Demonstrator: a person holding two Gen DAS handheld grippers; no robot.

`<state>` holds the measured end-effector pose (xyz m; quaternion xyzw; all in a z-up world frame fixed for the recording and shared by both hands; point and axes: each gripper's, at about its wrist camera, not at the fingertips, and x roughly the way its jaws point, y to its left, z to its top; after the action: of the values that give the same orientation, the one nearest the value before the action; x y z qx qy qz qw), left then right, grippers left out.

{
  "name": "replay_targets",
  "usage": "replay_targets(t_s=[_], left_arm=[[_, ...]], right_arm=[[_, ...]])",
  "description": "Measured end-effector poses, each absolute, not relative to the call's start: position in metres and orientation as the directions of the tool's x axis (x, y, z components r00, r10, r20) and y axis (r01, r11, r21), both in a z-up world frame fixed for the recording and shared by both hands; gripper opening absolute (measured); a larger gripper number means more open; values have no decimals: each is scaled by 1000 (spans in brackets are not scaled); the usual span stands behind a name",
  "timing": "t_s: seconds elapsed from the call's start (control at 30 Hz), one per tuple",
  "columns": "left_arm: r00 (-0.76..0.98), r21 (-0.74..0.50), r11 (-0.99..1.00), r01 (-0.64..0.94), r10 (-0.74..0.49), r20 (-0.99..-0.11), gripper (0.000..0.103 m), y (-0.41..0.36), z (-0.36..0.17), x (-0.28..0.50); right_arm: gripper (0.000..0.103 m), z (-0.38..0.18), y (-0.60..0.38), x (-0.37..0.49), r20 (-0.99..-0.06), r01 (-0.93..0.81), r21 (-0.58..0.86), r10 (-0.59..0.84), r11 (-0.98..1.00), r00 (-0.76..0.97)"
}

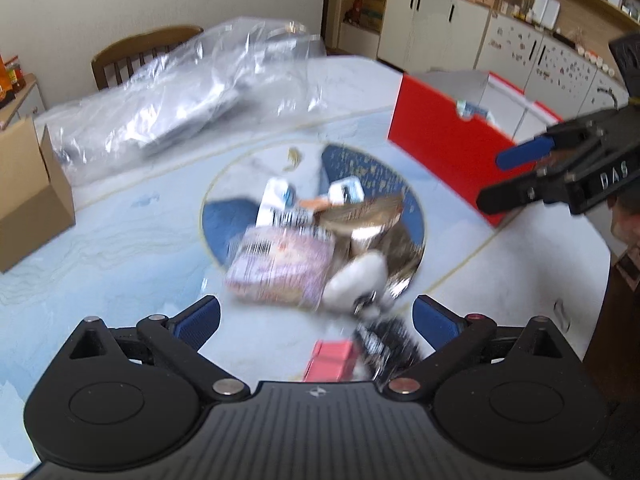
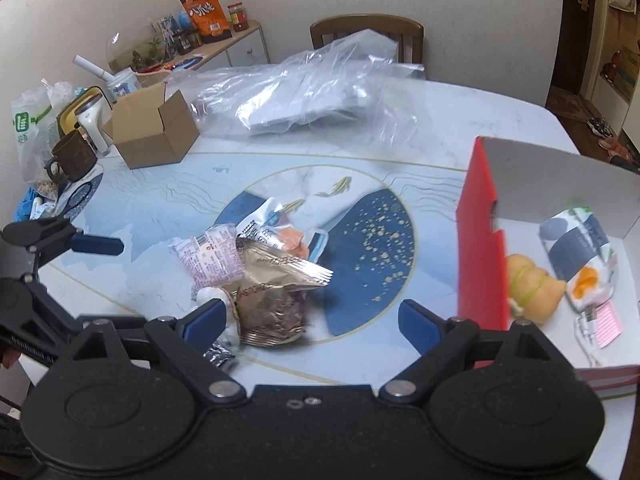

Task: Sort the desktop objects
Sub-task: 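Move both tools back toward the remaining items on the table, then grasp the pink binder clip with the left tool while the right tool grasps the gold foil snack bag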

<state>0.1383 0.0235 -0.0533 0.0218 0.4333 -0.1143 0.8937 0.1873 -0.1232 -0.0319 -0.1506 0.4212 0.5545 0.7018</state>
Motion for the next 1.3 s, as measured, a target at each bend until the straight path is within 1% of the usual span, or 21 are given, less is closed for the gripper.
replay_targets(t_s=[0.13,0.4,0.53,0.87,1.1,1.27,1.3], left_arm=[[569,-60,969,241,-191,-800,103,30,-69,132],[494,-102,956,273,-231,-838,103,36,-93,132],[478,-89,955,281,-220,-850,103,36,-105,134],[489,-70,956,286,-208,-847,102,34,-113,144],[497,-68,954,292,-213,-841,102,32,-113,146],[505,-64,952,300,-216,-836,99,28,-112,145],[507,-62,952,300,-215,-835,98,28,-112,145]], right_arm=[[93,-41,-115,177,-777,-903,250,629,349,28],[93,-58,-99,168,-808,-897,237,588,373,31],[92,-70,-91,165,-827,-900,227,562,372,23],[90,-80,-65,168,-833,-901,218,553,376,30],[86,-86,-50,172,-835,-893,228,549,388,26],[83,-91,-42,171,-841,-882,252,541,398,4],[81,-93,-40,170,-843,-880,256,538,400,0]])
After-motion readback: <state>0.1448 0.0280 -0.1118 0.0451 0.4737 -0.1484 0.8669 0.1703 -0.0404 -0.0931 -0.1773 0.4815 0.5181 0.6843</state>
